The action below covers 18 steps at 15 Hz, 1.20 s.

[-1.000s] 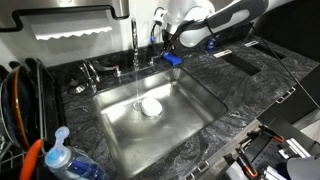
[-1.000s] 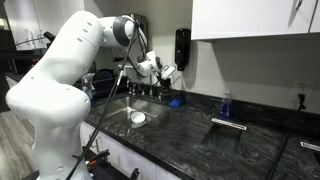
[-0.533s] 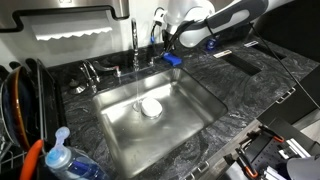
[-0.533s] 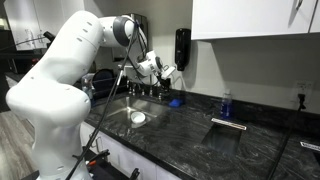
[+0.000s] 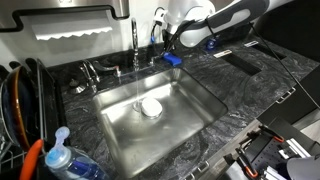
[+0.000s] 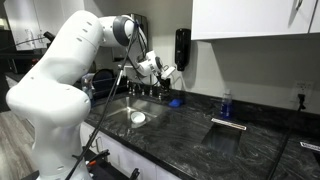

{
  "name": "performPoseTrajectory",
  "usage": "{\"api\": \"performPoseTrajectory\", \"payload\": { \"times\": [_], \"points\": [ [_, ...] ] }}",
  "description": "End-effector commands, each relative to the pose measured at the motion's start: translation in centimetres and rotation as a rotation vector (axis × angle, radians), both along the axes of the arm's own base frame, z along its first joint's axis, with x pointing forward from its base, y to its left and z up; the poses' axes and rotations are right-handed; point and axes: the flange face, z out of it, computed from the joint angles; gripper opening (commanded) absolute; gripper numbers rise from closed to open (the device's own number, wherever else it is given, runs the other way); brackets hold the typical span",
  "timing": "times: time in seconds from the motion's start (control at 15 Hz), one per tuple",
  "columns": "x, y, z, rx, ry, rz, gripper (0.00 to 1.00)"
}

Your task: Put the bowl in the sink over the drain, open and close the faucet, then move the bowl further to the left

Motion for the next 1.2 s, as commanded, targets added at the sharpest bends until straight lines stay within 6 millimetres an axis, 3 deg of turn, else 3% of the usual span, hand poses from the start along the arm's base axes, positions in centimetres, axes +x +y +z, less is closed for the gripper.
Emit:
{"api": "performPoseTrajectory", "payload": {
  "times": [0.0,0.47,0.67,0.73,0.87,1.13],
  "points": [
    [-2.0,0.9,1.4,0.056,0.021,0.035,0.04],
    [-3.6,3.4,2.6,0.18,0.067,0.03,0.04],
    [-3.8,3.6,2.5,0.18,0.072,0.019,0.04],
    [-3.6,3.5,2.3,0.178,0.072,0.015,0.41],
    [-3.5,3.3,2.2,0.171,0.068,0.008,0.49],
    [-3.3,2.8,1.9,0.162,0.069,-0.001,0.77]
  ]
}}
